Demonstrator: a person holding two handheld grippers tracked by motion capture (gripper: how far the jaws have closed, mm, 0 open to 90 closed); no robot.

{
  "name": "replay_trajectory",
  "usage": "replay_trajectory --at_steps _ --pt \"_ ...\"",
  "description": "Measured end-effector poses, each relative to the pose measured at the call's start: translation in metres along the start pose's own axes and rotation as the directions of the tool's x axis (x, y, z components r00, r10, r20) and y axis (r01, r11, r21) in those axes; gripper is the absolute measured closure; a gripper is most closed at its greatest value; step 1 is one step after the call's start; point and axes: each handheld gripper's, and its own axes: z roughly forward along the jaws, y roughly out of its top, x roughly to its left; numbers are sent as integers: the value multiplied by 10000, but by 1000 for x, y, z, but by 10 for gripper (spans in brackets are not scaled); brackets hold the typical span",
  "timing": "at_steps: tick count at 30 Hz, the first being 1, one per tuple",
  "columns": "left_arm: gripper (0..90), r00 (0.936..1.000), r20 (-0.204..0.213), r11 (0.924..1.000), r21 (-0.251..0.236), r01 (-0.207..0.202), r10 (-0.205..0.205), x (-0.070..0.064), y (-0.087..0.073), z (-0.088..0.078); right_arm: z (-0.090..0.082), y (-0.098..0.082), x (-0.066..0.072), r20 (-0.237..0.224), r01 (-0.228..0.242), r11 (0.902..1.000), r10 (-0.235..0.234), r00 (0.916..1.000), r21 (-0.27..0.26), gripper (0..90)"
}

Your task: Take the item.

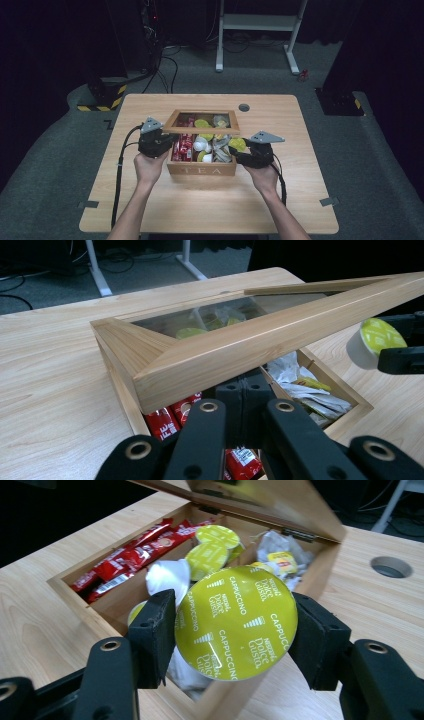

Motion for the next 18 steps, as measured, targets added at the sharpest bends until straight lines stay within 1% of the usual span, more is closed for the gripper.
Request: replay_trajectory --at_steps 4,6,10,18 --pt "893 10000 19 10000 6 -8 8 0 0 0 -8 -1 -7 212 -74 9999 76 9997 -71 403" --pt "893 10000 12 10000 -2 -40 40 0 0 0 -12 -2 -11 315 -182 9998 185 9993 -109 403" --pt "893 10000 6 10000 -36 -4 4 0 0 0 -18 -3 -18 446 -278 9994 287 9986 -208 403" --pt "893 10000 32 10000 -18 0 0 -1 -1 0 -25 -6 -26 655 -423 9988 438 9969 -238 403"
